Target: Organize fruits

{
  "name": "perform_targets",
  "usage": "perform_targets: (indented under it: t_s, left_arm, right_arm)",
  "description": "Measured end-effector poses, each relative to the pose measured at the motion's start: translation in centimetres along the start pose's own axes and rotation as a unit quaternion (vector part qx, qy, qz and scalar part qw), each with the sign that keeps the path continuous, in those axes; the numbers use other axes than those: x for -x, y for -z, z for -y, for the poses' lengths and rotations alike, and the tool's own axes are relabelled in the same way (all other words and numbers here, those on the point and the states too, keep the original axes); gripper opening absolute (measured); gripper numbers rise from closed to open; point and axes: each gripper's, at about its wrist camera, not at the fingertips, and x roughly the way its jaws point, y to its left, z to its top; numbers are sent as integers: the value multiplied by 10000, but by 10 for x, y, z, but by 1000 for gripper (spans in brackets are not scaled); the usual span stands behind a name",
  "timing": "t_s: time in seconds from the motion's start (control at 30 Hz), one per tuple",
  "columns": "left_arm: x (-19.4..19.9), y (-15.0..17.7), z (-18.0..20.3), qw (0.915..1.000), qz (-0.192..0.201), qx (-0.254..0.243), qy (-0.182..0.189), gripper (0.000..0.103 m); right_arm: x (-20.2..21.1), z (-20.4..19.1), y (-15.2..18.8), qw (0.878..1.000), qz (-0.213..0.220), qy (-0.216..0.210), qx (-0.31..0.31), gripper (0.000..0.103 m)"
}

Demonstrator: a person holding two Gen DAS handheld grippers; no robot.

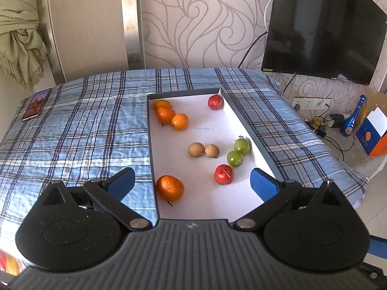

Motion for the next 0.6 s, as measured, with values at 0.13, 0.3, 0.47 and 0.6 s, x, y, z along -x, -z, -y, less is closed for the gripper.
perform_targets:
  t_s: [0.13,0.3,0.47,0.6]
  left_arm:
    - [-3,-1,1,10000,-23,-11,-29,103]
    - [-6,-1,1,10000,-20,-27,-40,103]
    - [-8,-1,2,10000,-31,-33,-45,103]
    - [-10,0,4,10000,-36,-60,-53,103]
  right_arm:
    - [0,1,0,10000,-11,0,-3,39]
    - [-1,2,0,10000,-18,-8,-5,40]
    - [-2,4,0,10000,-36,-4,-21,39]
    - [-2,5,1,10000,-41,1,-36,40]
